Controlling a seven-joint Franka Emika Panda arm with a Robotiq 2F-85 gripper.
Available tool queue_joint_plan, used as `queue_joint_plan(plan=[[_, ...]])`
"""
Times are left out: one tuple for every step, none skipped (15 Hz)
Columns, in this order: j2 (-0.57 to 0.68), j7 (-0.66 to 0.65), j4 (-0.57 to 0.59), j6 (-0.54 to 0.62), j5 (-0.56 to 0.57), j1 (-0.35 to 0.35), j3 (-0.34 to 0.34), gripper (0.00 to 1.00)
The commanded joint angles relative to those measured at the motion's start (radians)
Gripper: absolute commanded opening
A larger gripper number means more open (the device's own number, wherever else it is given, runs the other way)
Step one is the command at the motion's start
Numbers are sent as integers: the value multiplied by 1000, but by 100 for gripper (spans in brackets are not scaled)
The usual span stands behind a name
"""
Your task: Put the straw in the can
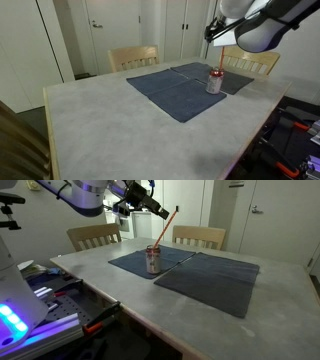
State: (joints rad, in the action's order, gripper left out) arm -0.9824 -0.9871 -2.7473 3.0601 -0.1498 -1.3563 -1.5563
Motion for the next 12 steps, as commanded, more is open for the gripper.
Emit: queue_joint_plan(plan=[[144,122,13,-25,14,38,101,100],[185,158,17,-26,18,53,137,100],[239,203,22,-21,23,70,178,100],[270,236,28,-21,24,85,212,100],[307,273,35,-23,24,106,252,100],[343,308,45,-35,23,135,293,100],[381,343,56,-50,23,162,334,100],[416,377,73,-70,25,186,372,100],[449,408,95,-104,27,212,413,100],[479,433,113,-138,29,244,449,100],[511,456,132,-173,31,276,488,100],[540,474,153,-213,34,312,528,100]])
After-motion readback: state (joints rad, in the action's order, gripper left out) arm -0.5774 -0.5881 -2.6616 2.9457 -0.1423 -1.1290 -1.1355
